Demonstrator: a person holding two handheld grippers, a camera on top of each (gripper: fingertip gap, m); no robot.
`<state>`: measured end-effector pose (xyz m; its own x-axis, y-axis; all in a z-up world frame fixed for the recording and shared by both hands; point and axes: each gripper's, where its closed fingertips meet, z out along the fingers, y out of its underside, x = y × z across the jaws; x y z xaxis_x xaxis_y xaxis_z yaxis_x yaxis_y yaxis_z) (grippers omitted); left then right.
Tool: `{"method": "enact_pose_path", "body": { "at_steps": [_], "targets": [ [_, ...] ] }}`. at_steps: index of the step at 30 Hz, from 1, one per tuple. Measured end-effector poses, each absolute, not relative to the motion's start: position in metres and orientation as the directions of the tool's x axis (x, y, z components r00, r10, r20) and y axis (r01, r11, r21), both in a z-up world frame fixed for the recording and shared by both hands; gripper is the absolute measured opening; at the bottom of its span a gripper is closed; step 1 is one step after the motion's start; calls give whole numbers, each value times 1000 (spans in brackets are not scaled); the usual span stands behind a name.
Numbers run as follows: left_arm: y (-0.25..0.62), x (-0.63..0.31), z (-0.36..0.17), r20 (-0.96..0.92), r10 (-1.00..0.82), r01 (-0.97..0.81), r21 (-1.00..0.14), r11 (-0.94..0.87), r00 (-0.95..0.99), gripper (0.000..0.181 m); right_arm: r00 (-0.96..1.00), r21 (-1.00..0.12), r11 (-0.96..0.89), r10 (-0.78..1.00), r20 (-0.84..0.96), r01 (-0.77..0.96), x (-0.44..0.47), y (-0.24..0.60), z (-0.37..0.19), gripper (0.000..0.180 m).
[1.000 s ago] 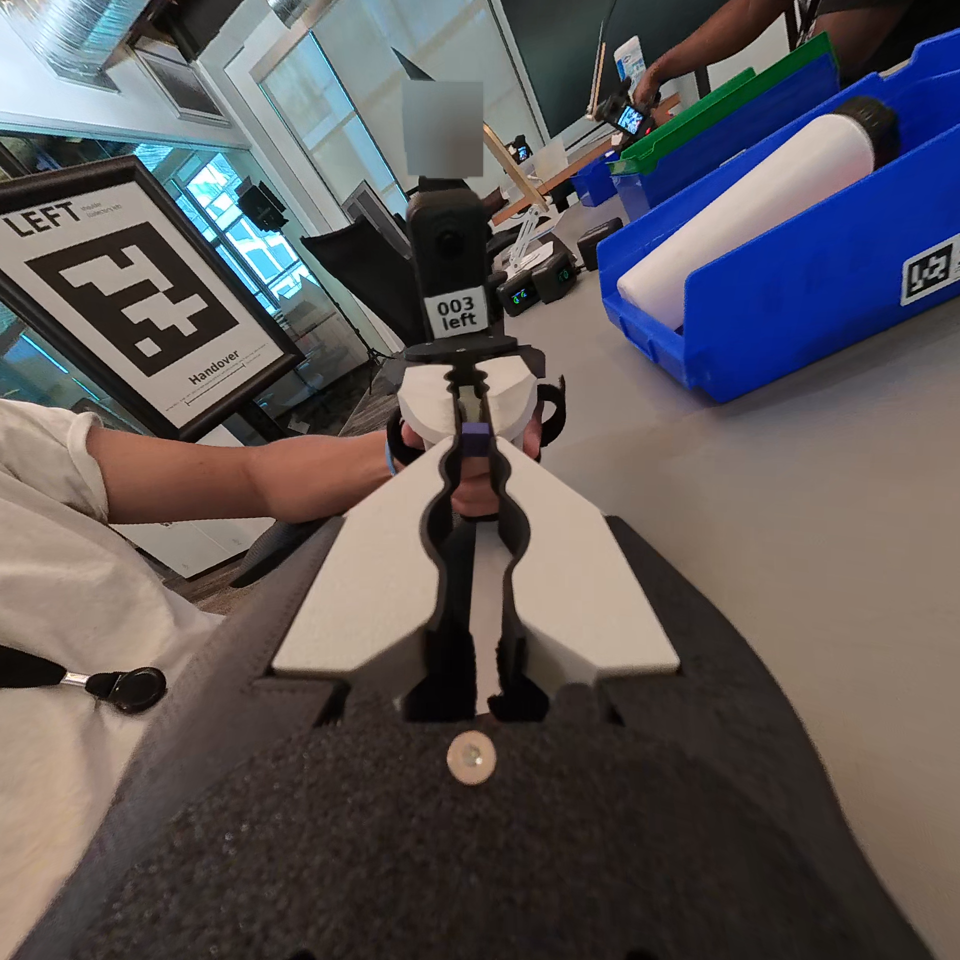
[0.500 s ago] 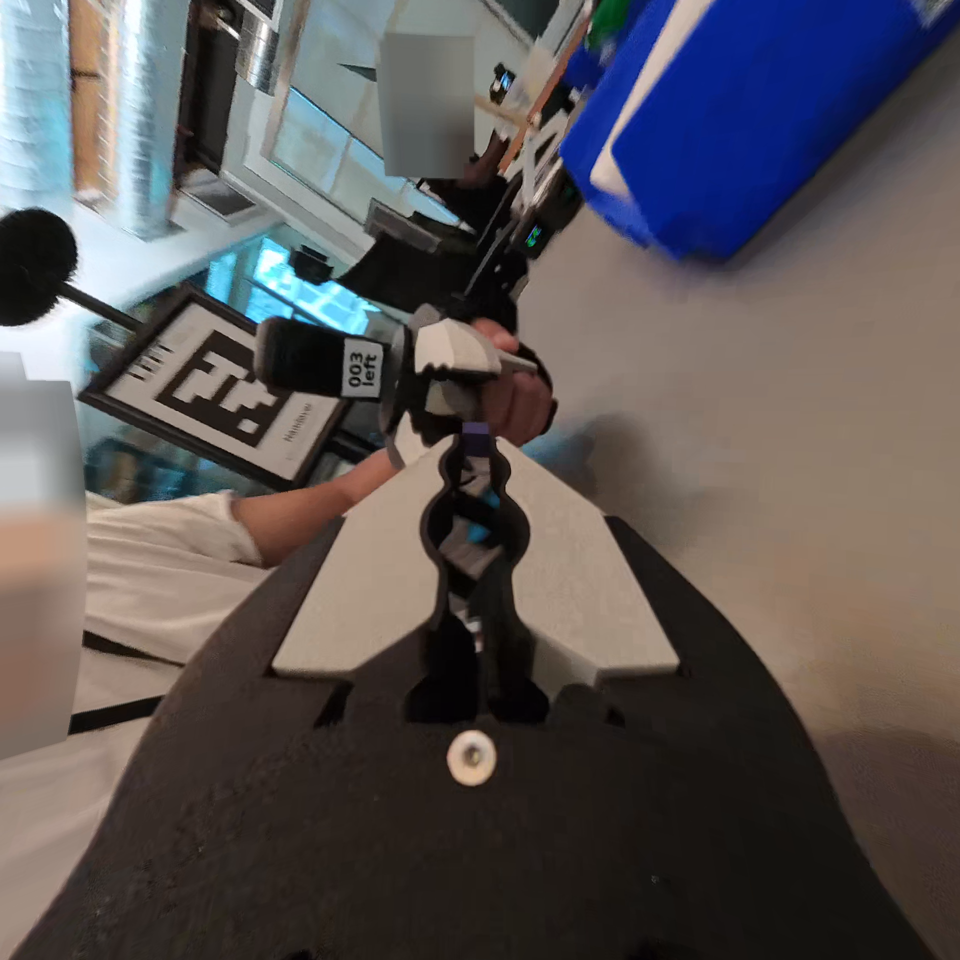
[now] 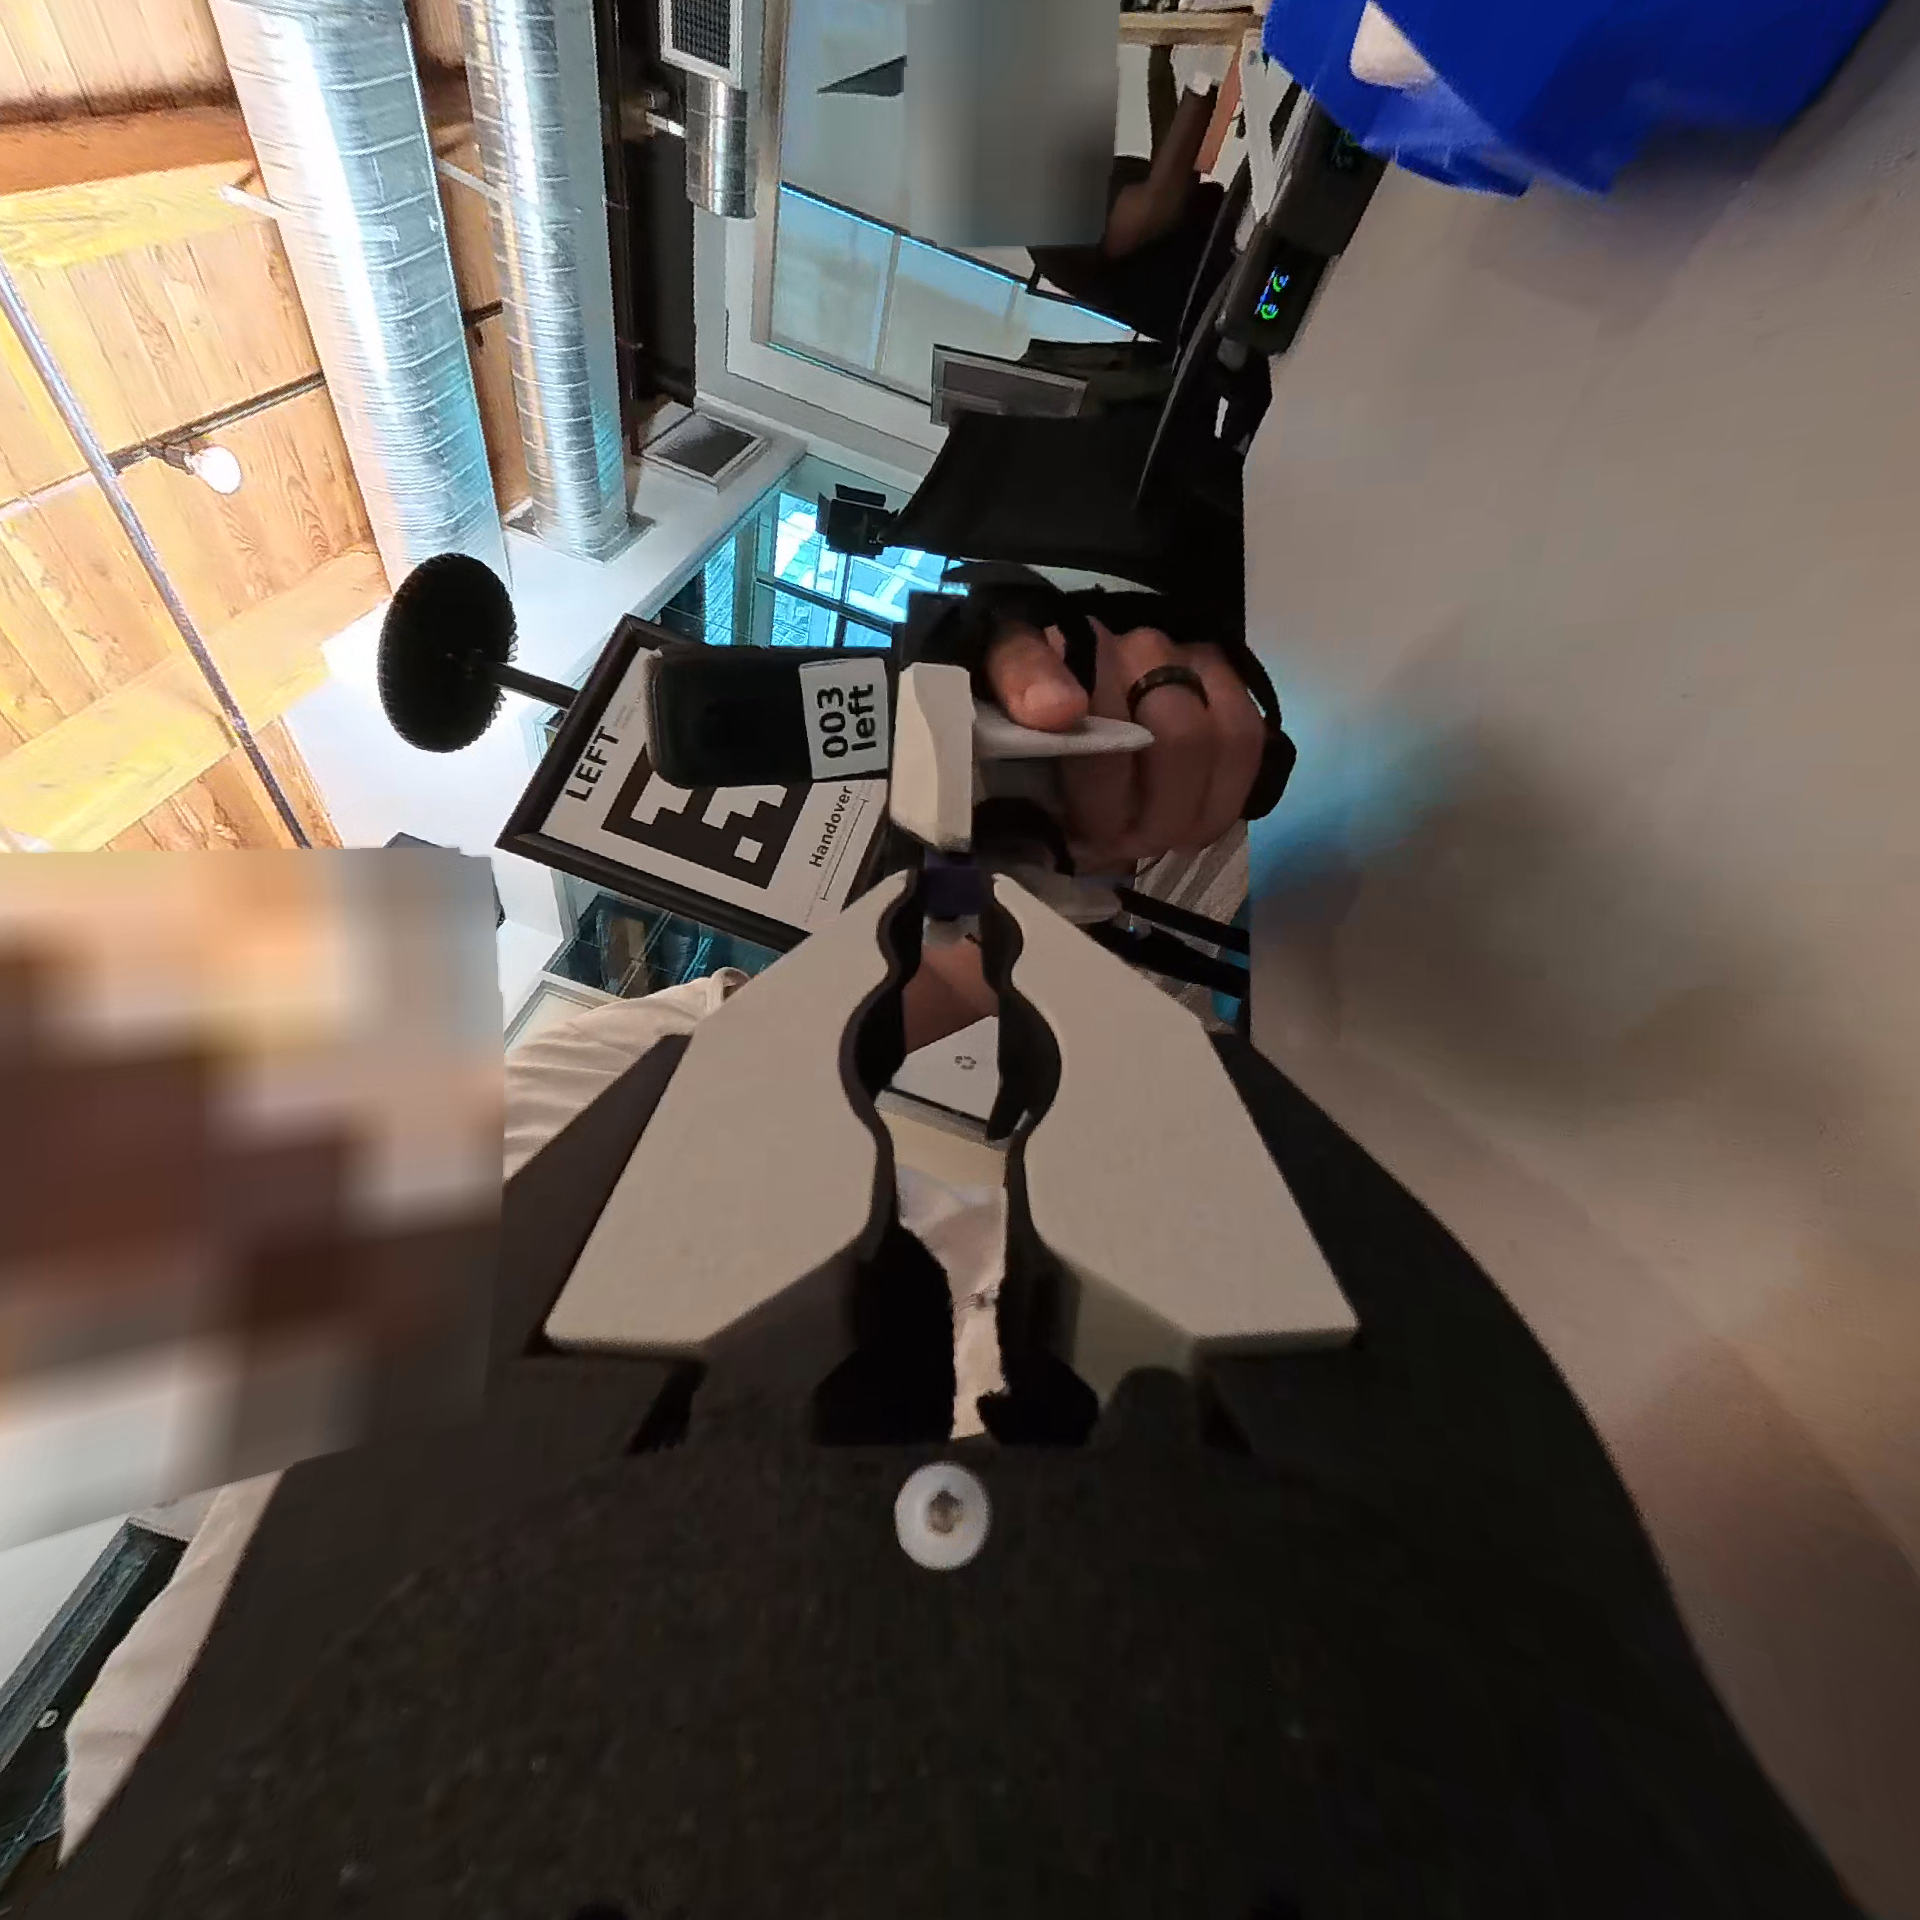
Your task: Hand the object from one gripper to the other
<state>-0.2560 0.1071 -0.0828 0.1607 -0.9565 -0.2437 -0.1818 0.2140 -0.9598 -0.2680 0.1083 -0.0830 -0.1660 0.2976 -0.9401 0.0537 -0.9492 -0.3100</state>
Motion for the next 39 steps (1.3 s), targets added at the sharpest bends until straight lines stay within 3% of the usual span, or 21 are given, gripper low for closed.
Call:
{"method": "enact_pose_path", "body": {
  "at_steps": [1,5,10,13,18,31,39],
  "targets": [
    [108,-256,-83,-242,-957,-187,-959,211,160,10,-161,-320,-946,309,-937,46,-268,110,-83,10],
    [121,-260,-85,-272,-936,-227,-948,222,222,10,-38,-425,-905,424,-905,16,-266,120,-93,20],
    [149,-271,-100,-587,-750,-482,-774,411,303,10,267,-632,-773,600,-754,-50,-259,149,-101,27],
    [145,-266,-109,-604,-750,-507,-751,422,270,10,346,-690,-723,639,-687,-34,-263,151,-100,26],
    [142,-263,-111,-614,-748,-520,-738,431,252,10,383,-711,-700,674,-632,59,-276,142,-110,19],
    [143,-261,-122,-597,-761,-548,-738,394,255,10,412,-701,-705,672,-616,102,-280,143,-123,14],
    [149,-265,-131,-492,-816,-546,-791,275,302,12,598,-796,-603,657,-460,50,-229,180,-109,14]
  ]
}}
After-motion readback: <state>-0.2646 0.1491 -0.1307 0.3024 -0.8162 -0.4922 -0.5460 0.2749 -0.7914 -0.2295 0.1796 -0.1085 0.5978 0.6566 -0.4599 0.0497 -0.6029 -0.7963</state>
